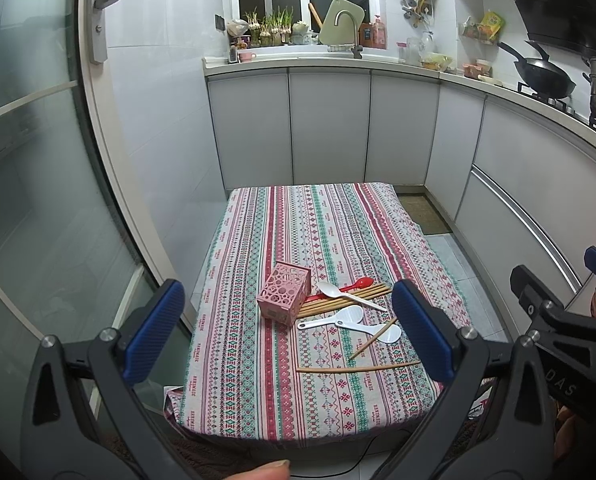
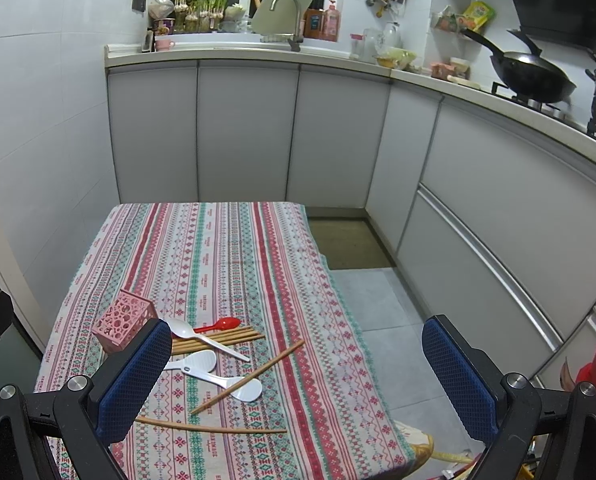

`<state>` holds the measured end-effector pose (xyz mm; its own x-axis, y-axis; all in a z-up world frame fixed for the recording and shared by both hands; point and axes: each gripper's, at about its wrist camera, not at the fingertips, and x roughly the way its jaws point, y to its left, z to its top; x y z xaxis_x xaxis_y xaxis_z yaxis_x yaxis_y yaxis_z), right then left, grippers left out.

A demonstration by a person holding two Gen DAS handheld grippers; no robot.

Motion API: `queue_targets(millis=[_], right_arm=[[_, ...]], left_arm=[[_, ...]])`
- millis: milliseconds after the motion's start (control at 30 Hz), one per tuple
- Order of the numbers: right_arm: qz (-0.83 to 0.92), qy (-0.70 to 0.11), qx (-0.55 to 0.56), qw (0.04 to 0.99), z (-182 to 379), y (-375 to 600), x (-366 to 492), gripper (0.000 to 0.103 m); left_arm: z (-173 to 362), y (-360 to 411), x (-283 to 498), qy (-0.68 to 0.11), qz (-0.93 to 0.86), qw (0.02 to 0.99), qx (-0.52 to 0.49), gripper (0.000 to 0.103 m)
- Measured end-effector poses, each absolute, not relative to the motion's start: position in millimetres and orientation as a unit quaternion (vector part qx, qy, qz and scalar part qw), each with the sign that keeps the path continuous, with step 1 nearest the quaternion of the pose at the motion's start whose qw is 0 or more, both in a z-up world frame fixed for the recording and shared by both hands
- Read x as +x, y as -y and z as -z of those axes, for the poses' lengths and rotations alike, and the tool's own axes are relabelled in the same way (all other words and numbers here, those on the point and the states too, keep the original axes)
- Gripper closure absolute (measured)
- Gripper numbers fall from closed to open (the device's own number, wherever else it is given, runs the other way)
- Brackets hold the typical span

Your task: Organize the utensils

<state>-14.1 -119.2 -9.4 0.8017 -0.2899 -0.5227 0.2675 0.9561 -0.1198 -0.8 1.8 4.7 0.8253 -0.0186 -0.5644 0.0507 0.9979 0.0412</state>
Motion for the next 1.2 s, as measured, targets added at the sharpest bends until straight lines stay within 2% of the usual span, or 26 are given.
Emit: queue_targets(millis=[600, 1200], right_arm=[[0.148, -0.278, -0.020, 0.949, 10.0, 119.1, -13.8, 0.000], [0.152, -0.300, -0.015, 0.942, 28.5, 137.6, 29.1, 0.000]], left_arm=[[-2.2, 2.8, 1.3, -0.295, 0.021, 0.955, 0.031, 0.000], [19.2, 13.0, 37.6, -0.312, 0.030, 0.949, 0.037, 0.000]])
